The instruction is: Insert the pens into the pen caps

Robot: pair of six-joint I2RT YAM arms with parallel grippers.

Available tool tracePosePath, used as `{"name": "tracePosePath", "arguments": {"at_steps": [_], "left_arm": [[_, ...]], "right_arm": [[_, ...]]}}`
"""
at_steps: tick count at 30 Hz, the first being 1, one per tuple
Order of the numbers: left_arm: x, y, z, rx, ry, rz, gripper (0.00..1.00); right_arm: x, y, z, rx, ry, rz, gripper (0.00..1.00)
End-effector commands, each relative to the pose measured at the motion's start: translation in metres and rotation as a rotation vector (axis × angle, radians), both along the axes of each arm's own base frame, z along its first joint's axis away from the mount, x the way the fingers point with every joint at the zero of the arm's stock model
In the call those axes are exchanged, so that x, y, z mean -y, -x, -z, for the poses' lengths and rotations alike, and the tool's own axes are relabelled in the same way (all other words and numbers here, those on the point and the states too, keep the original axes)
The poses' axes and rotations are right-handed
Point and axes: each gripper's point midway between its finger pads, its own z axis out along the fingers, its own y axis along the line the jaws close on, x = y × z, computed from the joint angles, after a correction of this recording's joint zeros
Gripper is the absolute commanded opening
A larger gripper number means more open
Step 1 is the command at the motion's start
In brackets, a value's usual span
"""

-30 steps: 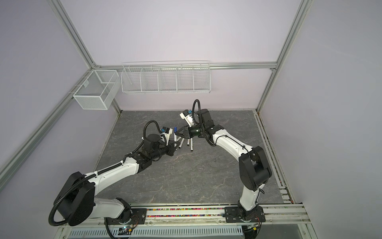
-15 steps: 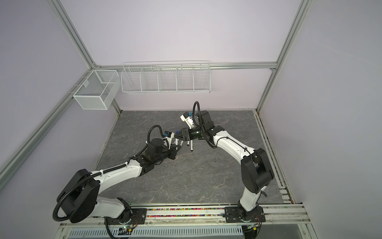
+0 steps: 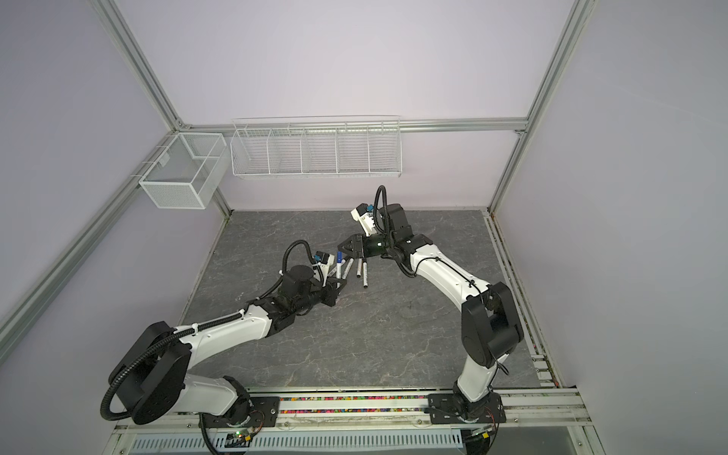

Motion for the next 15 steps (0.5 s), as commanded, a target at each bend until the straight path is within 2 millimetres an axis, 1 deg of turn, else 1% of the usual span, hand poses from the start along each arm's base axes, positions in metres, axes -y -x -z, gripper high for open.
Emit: {"name": "tracePosePath", "arguments": {"at_steps": [1,6,11,15], "left_arm": [[0.004,0.002,0.000,0.000,0.016,0.008,0.00],[0.005,0.002,-0.003,0.002,0.025,0.011,0.00],[0.006,0.002,-0.003,-0.002,0.025,0.009,0.00],[0.006,-0.001,-0.007,0.005,0.047,-0.006,0.00]], "right_arm": [[-0.010,0.000,0.004,-0.016,-0.003,-0.022,0.40],[-0.018,0.003,0.018,-0.040,0.016,-0.029,0.39],[-0.019,0.006,0.022,-0.048,0.014,-0.035,0.25],[-0.016,0.013,0.035,-0.075,0.035,-0.054,0.18]]}}
